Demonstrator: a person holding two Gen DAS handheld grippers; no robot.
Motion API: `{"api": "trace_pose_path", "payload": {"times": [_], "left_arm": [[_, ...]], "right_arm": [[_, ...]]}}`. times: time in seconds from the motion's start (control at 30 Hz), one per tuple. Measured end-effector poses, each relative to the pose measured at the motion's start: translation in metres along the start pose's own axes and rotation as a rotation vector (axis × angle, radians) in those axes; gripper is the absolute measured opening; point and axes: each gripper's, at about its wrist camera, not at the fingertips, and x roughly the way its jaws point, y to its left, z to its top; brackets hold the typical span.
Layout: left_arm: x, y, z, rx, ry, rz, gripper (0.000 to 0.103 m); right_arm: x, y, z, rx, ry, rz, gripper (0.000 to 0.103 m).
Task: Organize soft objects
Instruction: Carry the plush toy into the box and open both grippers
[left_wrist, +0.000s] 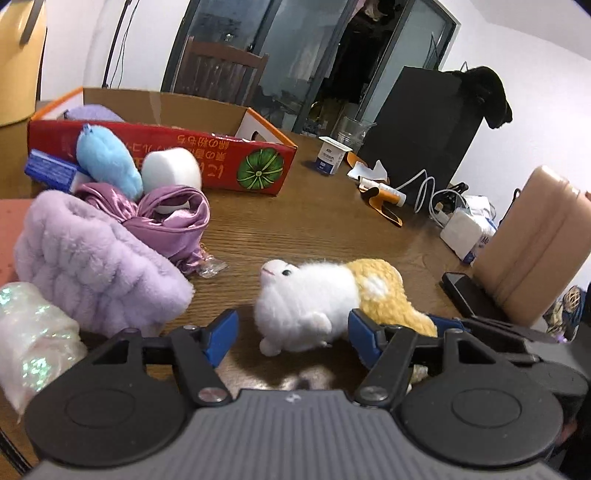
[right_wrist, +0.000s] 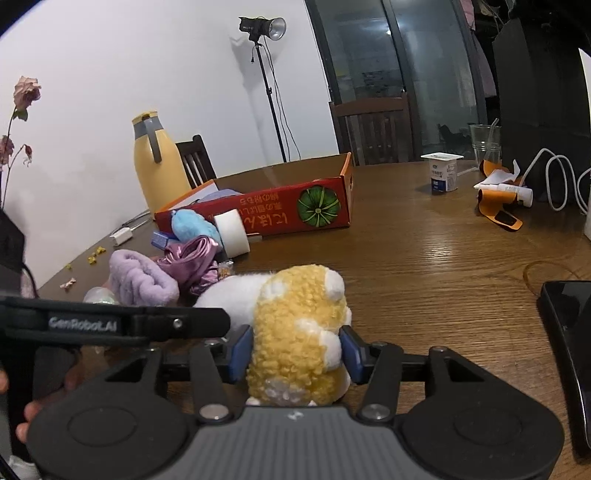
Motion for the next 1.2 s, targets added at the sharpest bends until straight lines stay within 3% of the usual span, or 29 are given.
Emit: {"api": "trace_pose_path", "payload": {"times": [0.03, 0.07, 0.1, 0.27, 0.4, 0.53, 0.7, 0.77, 0.9, 1.03, 1.17, 1.2], "left_arm": [[0.002, 0.001, 0.002, -0.013, 0.005, -0.009, 0.065], [0.005, 0.001, 0.003, -0.022, 0.007, -0.021, 0.055], [0.006, 0.001, 0.004, -0.03, 0.008, -0.024, 0.052], [-0.009, -0.007, 0.02, -0.041, -0.044, -0.016, 0.049], [-0.024, -0.005, 0.087, -0.001, -0.146, -0.022, 0.049], [0.005, 0.019, 0.171, 0.026, -0.215, 0.011, 0.049], [0.093, 0.073, 0.259, -0.042, -0.136, 0.065, 0.051], [0.129, 0.101, 0.278, -0.116, -0.096, 0.083, 0.051], [0.187, 0.135, 0.292, -0.148, -0.035, 0.172, 0.049], [0.189, 0.147, 0.29, -0.148, -0.044, 0.201, 0.049], [0.168, 0.146, 0.289, -0.086, -0.05, 0.237, 0.049], [0.158, 0.145, 0.29, -0.078, -0.056, 0.248, 0.05]], "right_arm": [[0.001, 0.0, 0.0, -0.007, 0.004, 0.006, 0.048], [0.001, 0.0, -0.001, -0.01, 0.005, 0.012, 0.046], [0.001, 0.0, 0.0, -0.01, 0.001, 0.019, 0.045], [-0.006, 0.001, 0.021, -0.008, -0.063, 0.033, 0.043], [-0.003, 0.009, 0.074, -0.075, -0.181, 0.064, 0.043], [0.048, 0.005, 0.148, -0.07, -0.276, 0.073, 0.042], [0.163, -0.014, 0.228, -0.031, -0.19, 0.03, 0.042], [0.21, -0.026, 0.248, 0.008, -0.125, 0.023, 0.041], [0.291, -0.049, 0.266, 0.117, 0.018, -0.016, 0.041], [0.327, -0.032, 0.263, -0.021, 0.105, -0.167, 0.043], [0.333, -0.019, 0.264, -0.099, 0.124, -0.241, 0.063], [0.33, -0.017, 0.266, -0.113, 0.115, -0.241, 0.063]]}}
